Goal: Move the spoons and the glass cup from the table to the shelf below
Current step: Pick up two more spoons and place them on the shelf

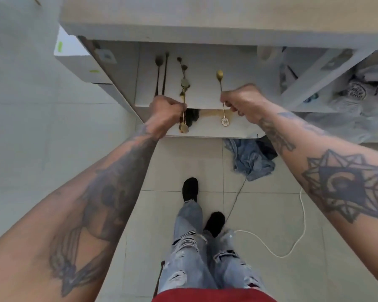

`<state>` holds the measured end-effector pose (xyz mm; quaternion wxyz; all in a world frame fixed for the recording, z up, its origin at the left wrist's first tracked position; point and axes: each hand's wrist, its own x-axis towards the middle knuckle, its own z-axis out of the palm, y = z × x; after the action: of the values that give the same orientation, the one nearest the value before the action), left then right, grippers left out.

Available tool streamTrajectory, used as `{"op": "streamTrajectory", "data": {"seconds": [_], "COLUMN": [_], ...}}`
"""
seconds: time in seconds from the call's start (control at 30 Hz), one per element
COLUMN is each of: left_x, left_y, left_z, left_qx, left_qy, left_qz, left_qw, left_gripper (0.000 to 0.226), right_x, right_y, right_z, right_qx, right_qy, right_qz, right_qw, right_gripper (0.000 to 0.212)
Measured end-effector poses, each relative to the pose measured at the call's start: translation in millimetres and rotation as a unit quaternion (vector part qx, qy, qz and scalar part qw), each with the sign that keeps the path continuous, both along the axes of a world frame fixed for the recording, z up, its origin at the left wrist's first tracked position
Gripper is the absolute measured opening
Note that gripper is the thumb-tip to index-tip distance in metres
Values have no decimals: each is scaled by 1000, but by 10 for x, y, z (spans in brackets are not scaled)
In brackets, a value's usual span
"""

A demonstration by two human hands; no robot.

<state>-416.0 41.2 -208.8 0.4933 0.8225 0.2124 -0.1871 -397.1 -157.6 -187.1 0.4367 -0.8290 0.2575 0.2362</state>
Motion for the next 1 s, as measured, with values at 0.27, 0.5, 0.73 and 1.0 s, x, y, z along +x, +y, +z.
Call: {"op": "streamTrajectory", "data": {"seconds": [0.27, 0.5, 0.73, 1.0], "left_x": [1124, 1827, 2011, 2004], "left_y": [-315, -609, -691, -589], "left_z": [-1105, -1601, -1748, -1592], "left_qx": [41, 161, 214, 244], "left_qy": [25, 3, -8, -45], "left_qz": [0, -33, -52, -66], "left_qw": [999, 986, 975, 966], "left_gripper": [33, 36, 23, 52], "right_x": [837, 1486, 1726, 1666], "right_y": [-346, -265, -320, -412], "right_z": [-1139, -1749, -1966, -1689], "right_qx": [-37, -94, -154, -131], "right_qy": [20, -8, -7, -5], "right_qz": [-49, -47, -39, -50], "right_qw": [998, 994, 987, 990], "right_gripper": [16, 12, 18, 35]}}
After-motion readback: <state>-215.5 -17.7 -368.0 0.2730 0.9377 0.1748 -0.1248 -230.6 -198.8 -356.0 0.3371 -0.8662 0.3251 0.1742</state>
